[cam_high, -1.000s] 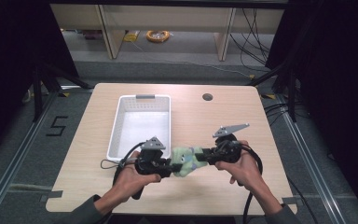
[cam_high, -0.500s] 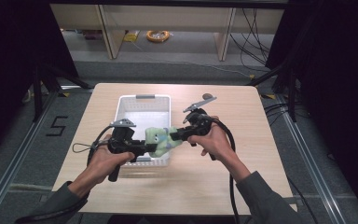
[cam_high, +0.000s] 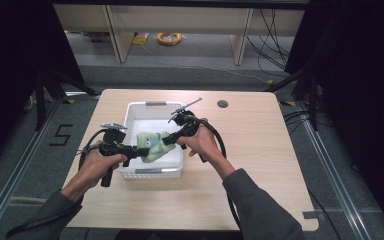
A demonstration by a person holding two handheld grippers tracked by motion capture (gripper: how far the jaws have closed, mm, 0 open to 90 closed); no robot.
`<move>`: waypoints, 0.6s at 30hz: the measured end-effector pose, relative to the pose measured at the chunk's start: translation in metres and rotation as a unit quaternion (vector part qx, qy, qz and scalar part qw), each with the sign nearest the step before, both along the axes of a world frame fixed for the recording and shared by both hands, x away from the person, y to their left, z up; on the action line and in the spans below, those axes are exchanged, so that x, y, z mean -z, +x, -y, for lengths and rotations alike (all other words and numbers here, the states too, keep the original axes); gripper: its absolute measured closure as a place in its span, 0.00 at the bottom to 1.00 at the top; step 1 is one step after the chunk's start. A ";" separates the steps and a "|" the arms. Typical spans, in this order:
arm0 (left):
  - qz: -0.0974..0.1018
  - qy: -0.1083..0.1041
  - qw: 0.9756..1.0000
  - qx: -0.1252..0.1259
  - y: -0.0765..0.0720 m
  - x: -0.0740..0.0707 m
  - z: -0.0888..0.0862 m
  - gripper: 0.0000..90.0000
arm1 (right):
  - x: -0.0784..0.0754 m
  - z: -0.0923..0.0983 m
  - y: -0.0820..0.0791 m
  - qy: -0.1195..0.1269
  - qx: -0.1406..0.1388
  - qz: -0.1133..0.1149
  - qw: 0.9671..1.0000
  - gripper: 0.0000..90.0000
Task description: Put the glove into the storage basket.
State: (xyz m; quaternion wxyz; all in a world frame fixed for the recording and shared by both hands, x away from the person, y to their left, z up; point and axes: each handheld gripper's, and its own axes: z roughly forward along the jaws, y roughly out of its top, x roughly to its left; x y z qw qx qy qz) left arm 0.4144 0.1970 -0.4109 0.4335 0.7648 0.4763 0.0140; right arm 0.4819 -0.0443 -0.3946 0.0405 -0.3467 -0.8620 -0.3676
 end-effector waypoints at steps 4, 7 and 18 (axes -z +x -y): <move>-0.016 0.007 1.000 -0.007 0.010 0.010 -0.005 0.80 | 0.010 -0.010 0.009 -0.013 0.009 -0.011 1.000 0.81; -0.025 0.012 1.000 -0.012 0.015 0.017 -0.005 0.79 | 0.017 -0.016 0.014 -0.024 0.012 -0.023 0.999 0.81; -0.049 0.035 0.998 -0.015 0.024 0.032 -0.002 0.79 | 0.035 -0.024 0.024 -0.053 0.018 -0.037 0.998 0.81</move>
